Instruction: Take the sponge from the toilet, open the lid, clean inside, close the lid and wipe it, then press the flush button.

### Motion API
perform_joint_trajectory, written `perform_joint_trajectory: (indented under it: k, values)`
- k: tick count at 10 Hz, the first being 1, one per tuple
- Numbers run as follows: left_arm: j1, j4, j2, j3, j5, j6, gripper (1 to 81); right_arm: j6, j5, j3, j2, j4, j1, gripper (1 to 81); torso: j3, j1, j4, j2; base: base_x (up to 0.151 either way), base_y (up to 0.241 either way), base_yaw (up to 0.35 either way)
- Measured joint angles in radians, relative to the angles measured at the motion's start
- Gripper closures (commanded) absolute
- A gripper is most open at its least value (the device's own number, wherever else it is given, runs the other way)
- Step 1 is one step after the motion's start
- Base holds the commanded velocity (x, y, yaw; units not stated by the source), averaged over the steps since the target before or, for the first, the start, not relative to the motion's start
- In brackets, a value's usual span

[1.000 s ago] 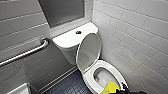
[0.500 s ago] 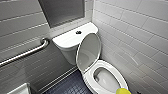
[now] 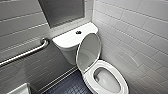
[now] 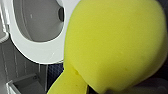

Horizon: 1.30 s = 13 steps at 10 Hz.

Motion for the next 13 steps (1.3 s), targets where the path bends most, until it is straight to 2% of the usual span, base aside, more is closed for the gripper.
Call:
perform_joint_trajectory:
  k: [3, 6, 7, 9, 13]
  values:
    - [0.0, 0.0, 0.0, -0.001, -0.001, 0.001, 1.0, 0.0, -0.003, 0.12, -0.06, -0.01, 0.005, 81.1, 0.0, 0.0, 0.0, 0.0, 0.0, 0.0, 0.0]
    - [0.0, 0.0, 0.0, -0.002, -0.002, 0.001, 1.0, 0.001, -0.028, 0.184, -0.089, -0.017, 0.104, 81.1, 0.0, 0.0, 0.0, 0.0, 0.0, 0.0, 0.0]
    - [0.001, 0.0, 0.0, -0.002, -0.003, 0.001, 1.0, 0.003, -0.069, 0.199, -0.081, -0.02, 0.137, 81.1, 0.0, 0.0, 0.0, -0.001, 0.0, 0.0, 0.0]
    - [0.002, 0.0, 0.0, -0.002, -0.006, 0.0, 1.0, 0.022, -0.146, 0.201, -0.014, -0.022, 0.21, 81.1, 0.001, -0.001, -0.001, -0.002, 0.0, 0.0, 0.0]
    - [0.003, 0.0, 0.0, -0.002, -0.008, 0.001, 1.0, 0.082, -0.299, 0.111, 0.218, -0.028, 0.339, 81.1, 0.002, -0.003, -0.002, -0.003, 0.0, 0.0, 0.0]
